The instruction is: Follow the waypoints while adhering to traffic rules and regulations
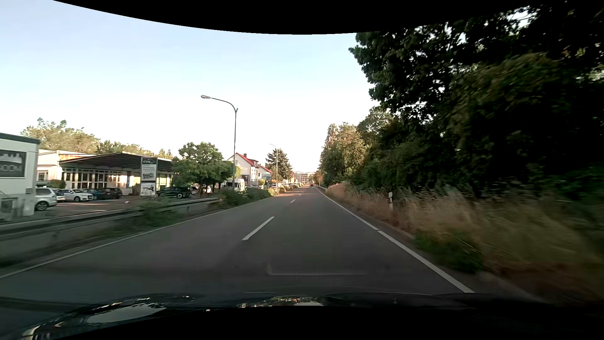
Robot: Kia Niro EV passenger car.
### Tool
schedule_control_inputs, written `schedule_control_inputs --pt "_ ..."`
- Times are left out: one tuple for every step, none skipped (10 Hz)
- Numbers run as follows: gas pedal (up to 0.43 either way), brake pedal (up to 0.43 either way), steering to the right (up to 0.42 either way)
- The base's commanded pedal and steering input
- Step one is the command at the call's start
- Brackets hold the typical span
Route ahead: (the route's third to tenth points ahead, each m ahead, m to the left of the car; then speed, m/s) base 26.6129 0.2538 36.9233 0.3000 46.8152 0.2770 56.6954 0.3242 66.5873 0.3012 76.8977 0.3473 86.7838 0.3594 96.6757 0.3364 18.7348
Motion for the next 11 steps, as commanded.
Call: schedule_control_inputs --pt "0.000 0.000 0.000" --pt "0.000 0.000 0.001" --pt "0.000 0.000 0.001" --pt "0.000 0.000 0.002" --pt "0.000 0.000 0.002" --pt "0.000 0.000 0.003" --pt "0.000 0.000 0.003" --pt "0.000 0.000 0.003" --pt "0.000 0.000 0.003" --pt "0.000 0.000 0.003" --pt "0.000 0.000 0.003"
